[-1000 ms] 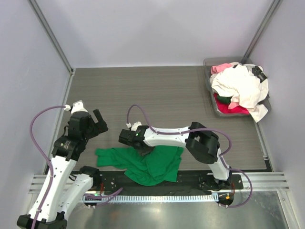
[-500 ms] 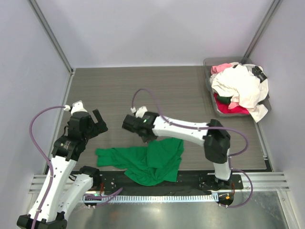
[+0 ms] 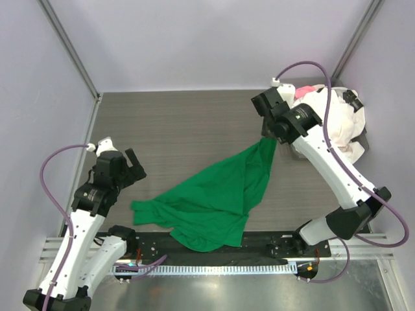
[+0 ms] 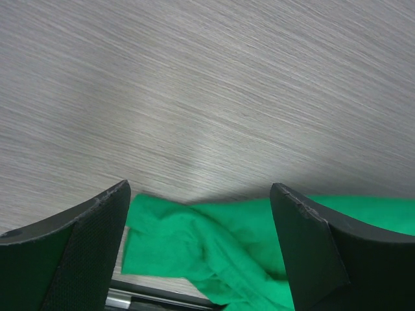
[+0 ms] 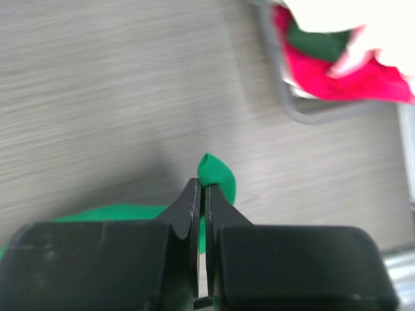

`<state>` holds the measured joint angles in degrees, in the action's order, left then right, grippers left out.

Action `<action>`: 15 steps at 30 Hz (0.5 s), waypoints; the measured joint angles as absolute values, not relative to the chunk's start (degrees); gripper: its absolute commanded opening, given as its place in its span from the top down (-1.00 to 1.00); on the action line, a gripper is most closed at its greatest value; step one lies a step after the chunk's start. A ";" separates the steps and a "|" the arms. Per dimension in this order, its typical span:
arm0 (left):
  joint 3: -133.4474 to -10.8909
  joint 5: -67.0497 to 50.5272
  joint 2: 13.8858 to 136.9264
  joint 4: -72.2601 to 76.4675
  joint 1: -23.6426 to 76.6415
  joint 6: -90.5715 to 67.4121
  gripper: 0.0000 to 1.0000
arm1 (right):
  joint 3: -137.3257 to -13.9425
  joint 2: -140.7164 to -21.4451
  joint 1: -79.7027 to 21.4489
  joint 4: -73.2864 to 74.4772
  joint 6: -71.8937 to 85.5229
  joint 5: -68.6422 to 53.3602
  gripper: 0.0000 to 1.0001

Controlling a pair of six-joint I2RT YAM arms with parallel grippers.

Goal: Fold and stack the t-shirts

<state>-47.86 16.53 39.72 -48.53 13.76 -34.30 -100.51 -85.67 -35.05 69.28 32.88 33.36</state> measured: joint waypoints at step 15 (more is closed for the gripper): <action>-44.62 14.96 47.99 -48.53 27.49 -49.50 -0.29 | -84.25 -81.25 -22.33 64.86 27.00 28.91 0.98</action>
